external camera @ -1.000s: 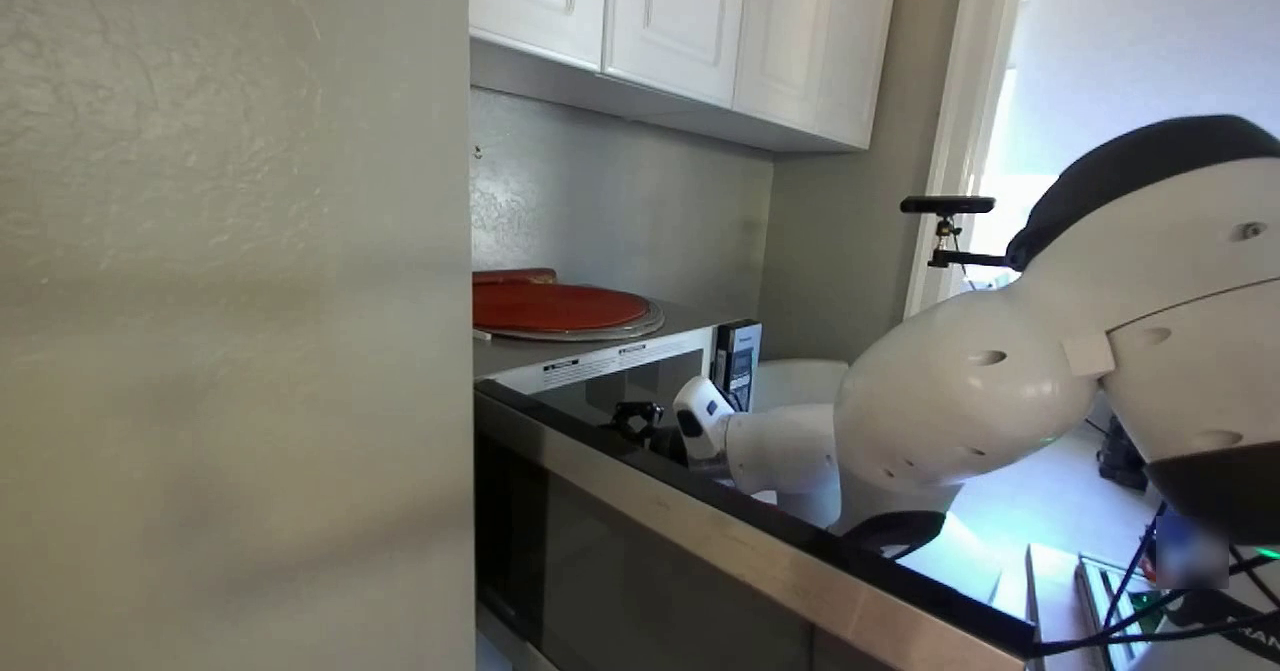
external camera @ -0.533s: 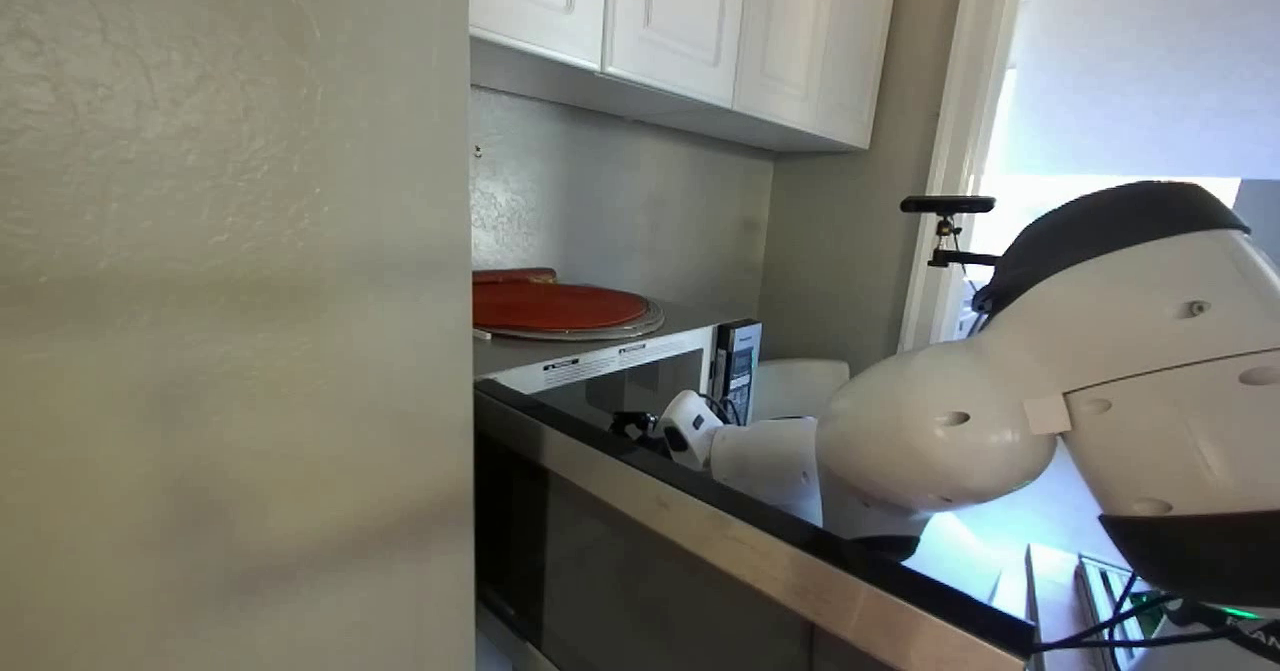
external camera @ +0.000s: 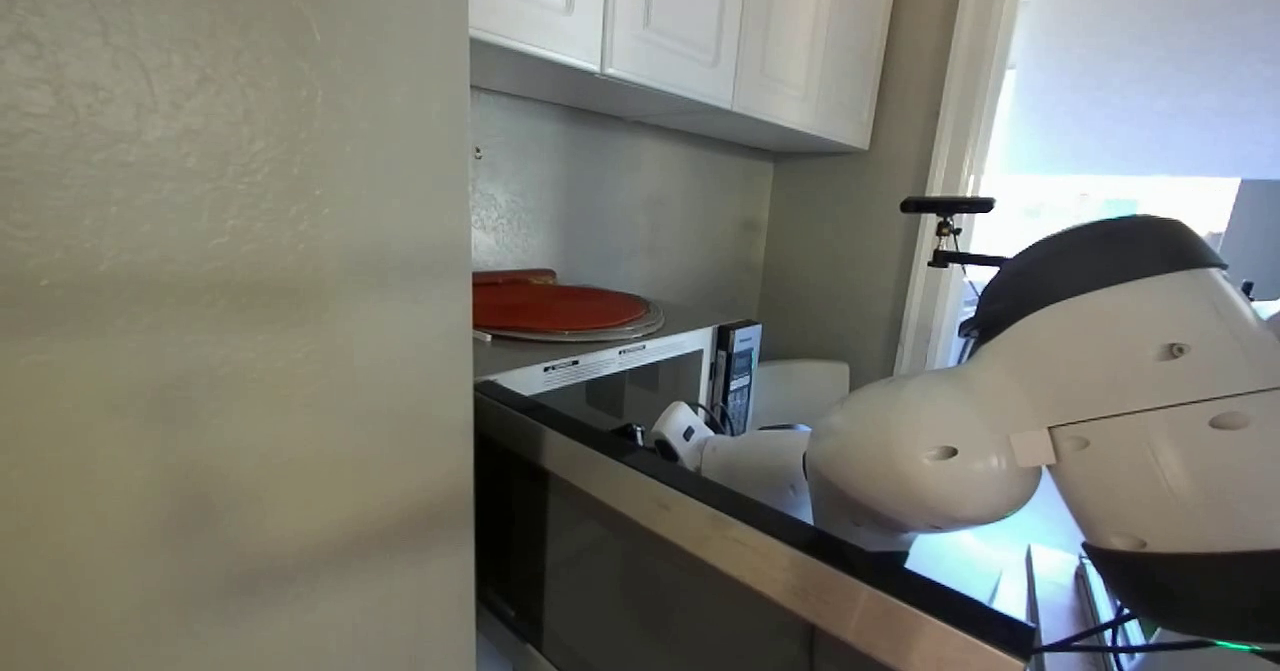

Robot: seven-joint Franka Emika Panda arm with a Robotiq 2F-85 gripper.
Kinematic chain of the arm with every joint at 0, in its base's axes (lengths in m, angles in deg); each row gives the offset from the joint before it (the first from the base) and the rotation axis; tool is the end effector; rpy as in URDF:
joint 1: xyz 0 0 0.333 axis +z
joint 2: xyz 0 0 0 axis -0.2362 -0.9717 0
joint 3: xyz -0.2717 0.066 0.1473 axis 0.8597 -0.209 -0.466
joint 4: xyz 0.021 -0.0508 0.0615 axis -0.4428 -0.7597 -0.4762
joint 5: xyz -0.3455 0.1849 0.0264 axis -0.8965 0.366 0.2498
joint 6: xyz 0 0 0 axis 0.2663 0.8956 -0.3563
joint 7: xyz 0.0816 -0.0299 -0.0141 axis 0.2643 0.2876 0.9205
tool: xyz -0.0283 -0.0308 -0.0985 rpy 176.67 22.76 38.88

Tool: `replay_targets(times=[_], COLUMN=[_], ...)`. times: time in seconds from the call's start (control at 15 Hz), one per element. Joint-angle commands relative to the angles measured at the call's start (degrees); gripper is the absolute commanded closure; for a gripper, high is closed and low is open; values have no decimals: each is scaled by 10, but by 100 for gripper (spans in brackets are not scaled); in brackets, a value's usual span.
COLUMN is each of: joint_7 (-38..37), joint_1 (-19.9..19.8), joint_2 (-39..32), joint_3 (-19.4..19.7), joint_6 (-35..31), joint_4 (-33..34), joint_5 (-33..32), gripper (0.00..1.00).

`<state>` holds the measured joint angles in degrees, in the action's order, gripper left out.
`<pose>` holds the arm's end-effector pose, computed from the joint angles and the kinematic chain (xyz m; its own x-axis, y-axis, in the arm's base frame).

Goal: Remove the orange bowl from the microwave

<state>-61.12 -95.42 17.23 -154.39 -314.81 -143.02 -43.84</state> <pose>0.5251 0.1355 0.1242 0.1775 0.8952 0.4088 0.3388 -0.4456 0.8287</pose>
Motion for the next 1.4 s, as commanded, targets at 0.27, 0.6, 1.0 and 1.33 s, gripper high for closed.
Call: replay_targets(times=[0.27,0.6,1.0,1.33], joint_7=[-21,-25,-41,-40], joint_1=[3,4,13,26], joint_2=[41,29,-21,-75], joint_3=[5,12,22,45], joint_6=[9,3,-45,-103], joint_4=[29,17,-68,-184], joint_5=[19,12,-33,-95], gripper=[97,99,99,99])
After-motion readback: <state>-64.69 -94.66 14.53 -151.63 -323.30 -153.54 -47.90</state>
